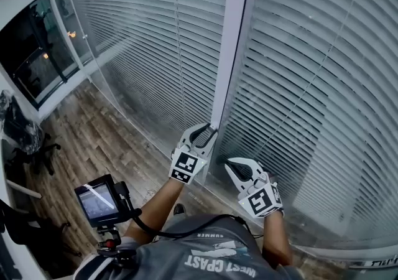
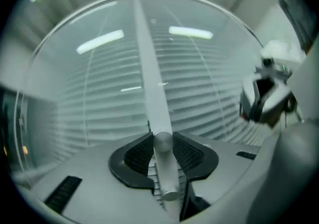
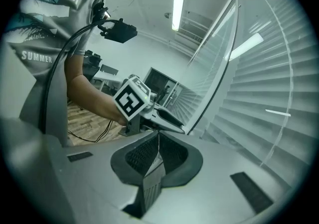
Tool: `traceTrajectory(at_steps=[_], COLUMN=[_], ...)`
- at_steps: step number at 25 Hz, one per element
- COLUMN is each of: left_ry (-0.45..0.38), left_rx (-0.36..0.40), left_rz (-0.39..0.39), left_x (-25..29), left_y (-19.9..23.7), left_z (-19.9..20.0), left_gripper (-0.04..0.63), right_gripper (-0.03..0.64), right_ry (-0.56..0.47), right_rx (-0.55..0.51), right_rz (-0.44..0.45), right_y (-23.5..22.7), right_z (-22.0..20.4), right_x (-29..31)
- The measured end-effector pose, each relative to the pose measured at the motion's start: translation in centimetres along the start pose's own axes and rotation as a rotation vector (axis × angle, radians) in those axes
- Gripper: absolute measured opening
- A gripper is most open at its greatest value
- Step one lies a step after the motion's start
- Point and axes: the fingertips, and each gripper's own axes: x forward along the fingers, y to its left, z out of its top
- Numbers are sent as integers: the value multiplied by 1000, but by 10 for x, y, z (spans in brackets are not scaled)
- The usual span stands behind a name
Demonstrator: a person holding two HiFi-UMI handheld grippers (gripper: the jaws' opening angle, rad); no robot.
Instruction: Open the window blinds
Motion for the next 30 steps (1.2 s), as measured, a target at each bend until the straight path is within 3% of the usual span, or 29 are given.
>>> traceTrajectory(at_steps=[4, 6, 7, 8, 9, 10, 14, 15, 16, 17, 22, 25, 27, 28, 30], left_ry=[-127, -177, -192, -194, -180, -151, 44, 92, 129, 152, 159, 134, 100, 68, -18], left_rx=[-758, -997, -1052, -1047, -969, -805, 234, 413, 532, 599, 727, 627, 427, 250, -187], left_rz=[-144, -197, -210, -211, -197, -166, 66, 97, 111, 114, 117, 103, 67, 33, -47], left_x=[1, 3, 4, 4, 4, 4, 0, 1, 4, 6, 12, 11, 11, 10, 10], left_y=[12, 15, 16, 16, 15, 14, 8, 5, 3, 1, -6, -3, 0, 1, 5], left_z=[-2, 3, 5, 5, 6, 7, 11, 9, 6, 3, 4, 4, 2, 2, 4], left_gripper=[127, 127, 127, 127, 129, 129, 192, 192, 192, 190, 165, 127, 126, 126, 126], right_gripper=[5, 5, 5, 5, 5, 5, 5, 5, 5, 5, 5, 5, 5, 5, 5], right_ry=[-3, -2, -2, -3, -4, -4, 2, 2, 1, -1, 3, 4, 2, 3, 5], right_rx=[2, 2, 0, -1, 1, 4, 7, 7, 8, 9, 9, 13, 15, 15, 14], right_rz=[1, 3, 5, 8, 11, 13, 16, 17, 20, 23, 32, 32, 32, 31, 30], right_y=[-1, -4, -5, -5, -5, -5, -6, -5, -5, -3, -1, 0, 1, 0, 0], right_z=[0, 1, 1, 1, 1, 1, -1, -2, -3, -3, 2, 0, -1, -2, -2], right_x=[1, -1, -2, -2, -1, -1, -3, -2, -2, -1, 2, 3, 4, 4, 3])
